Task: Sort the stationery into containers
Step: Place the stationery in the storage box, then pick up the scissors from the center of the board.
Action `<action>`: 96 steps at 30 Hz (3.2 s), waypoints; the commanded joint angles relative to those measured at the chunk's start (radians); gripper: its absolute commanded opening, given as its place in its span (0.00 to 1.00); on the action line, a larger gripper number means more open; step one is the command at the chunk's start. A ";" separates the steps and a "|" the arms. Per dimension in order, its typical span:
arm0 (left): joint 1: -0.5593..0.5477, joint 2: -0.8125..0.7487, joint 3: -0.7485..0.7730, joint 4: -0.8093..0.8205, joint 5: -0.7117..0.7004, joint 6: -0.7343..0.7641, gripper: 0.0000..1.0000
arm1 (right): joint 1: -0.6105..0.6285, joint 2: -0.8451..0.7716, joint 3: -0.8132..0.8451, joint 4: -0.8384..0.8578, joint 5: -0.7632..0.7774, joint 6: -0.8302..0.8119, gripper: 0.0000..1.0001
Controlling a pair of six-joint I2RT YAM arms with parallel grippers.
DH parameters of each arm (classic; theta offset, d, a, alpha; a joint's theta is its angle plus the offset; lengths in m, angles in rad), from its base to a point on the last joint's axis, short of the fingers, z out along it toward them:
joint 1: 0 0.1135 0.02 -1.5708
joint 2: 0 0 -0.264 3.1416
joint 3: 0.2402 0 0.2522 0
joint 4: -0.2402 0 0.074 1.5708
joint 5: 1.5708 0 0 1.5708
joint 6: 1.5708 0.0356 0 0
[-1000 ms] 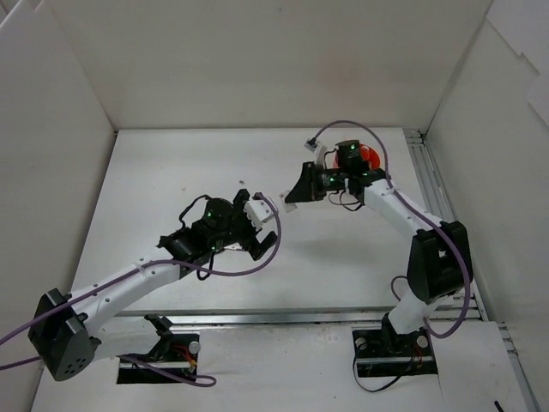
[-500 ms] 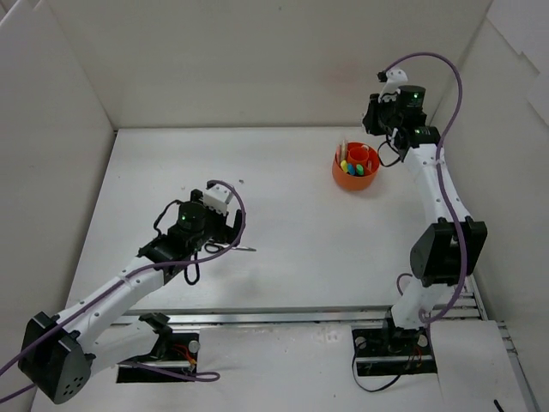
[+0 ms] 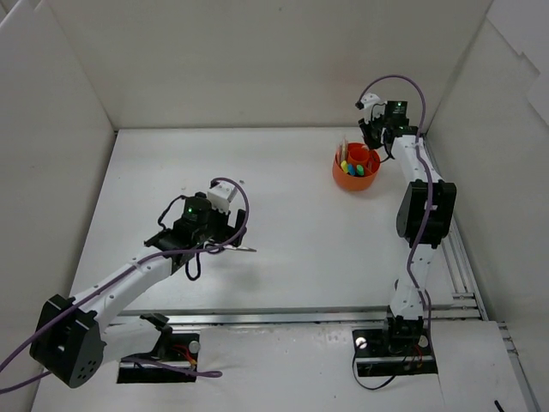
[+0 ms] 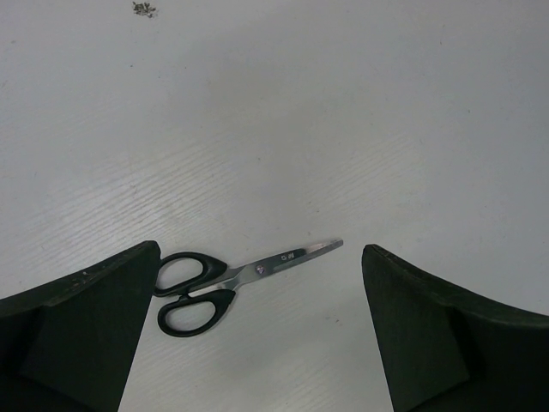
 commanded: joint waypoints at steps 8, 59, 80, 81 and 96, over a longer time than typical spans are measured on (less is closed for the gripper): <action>0.015 0.029 0.085 0.002 0.051 -0.012 1.00 | -0.019 -0.058 -0.015 0.051 -0.164 -0.127 0.12; 0.096 0.038 0.149 -0.442 -0.221 -0.538 0.99 | -0.027 -0.318 -0.086 0.012 -0.093 0.236 0.52; 0.253 0.230 0.083 -0.466 -0.268 -0.772 0.90 | 0.108 -0.754 -0.527 0.060 0.249 0.667 0.98; 0.252 0.236 0.083 -0.440 -0.265 -0.767 0.90 | 0.107 -0.762 -0.537 0.060 0.258 0.672 0.98; 0.174 0.369 0.143 -0.446 -0.320 -0.769 0.51 | 0.111 -0.813 -0.595 0.067 0.275 0.680 0.98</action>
